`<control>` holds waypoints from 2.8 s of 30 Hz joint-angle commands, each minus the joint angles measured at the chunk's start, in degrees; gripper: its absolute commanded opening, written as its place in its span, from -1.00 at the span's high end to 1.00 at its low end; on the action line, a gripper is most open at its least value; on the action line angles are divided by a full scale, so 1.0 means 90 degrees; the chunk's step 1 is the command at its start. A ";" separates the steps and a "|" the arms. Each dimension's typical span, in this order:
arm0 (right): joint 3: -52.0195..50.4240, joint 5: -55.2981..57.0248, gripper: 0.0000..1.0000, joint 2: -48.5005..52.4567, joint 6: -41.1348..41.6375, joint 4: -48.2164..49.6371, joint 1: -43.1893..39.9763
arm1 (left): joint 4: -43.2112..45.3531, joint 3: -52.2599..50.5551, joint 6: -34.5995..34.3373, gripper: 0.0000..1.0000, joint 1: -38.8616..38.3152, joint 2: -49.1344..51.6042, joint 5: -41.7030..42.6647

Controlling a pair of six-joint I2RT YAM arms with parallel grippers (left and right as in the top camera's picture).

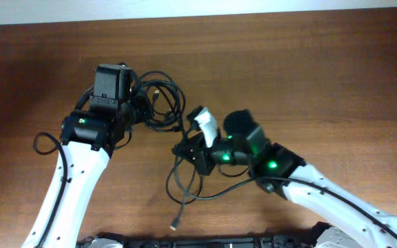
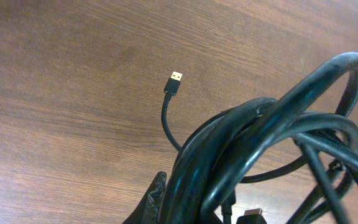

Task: Untangle cables
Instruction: 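Pull the strand rightward with the right gripper, spreading cables apart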

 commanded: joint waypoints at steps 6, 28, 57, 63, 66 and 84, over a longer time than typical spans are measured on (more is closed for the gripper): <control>0.0029 -0.1642 0.92 -0.0311 0.0597 -0.0012 -0.1103 | 0.0046 0.0053 0.0474 1.00 -0.0068 -0.0053 -0.0311; 0.0027 -0.1804 0.92 -0.0308 -0.0653 -0.2936 -0.3555 | -0.0015 0.0053 -0.0061 0.49 -0.0061 -0.0051 -0.1175; 0.0029 -0.4340 0.92 -0.0308 -0.1375 -0.0204 -0.3184 | 0.0403 0.0053 0.1617 -0.43 -0.0085 0.2778 0.3997; 0.0029 -0.4337 0.92 -0.0308 -0.1231 -0.0017 -0.3184 | 0.0597 0.0053 0.1617 0.41 -0.0391 0.2895 0.4036; 0.0029 -0.4340 0.92 -0.0308 -0.1229 -0.0017 -0.3184 | 0.0678 0.0053 0.1620 1.00 -0.0568 0.2895 0.3755; 0.0027 -0.0204 0.92 -0.0289 -0.1093 -0.1163 -0.3184 | -0.1251 0.0556 0.1615 1.00 0.1792 0.1008 0.0500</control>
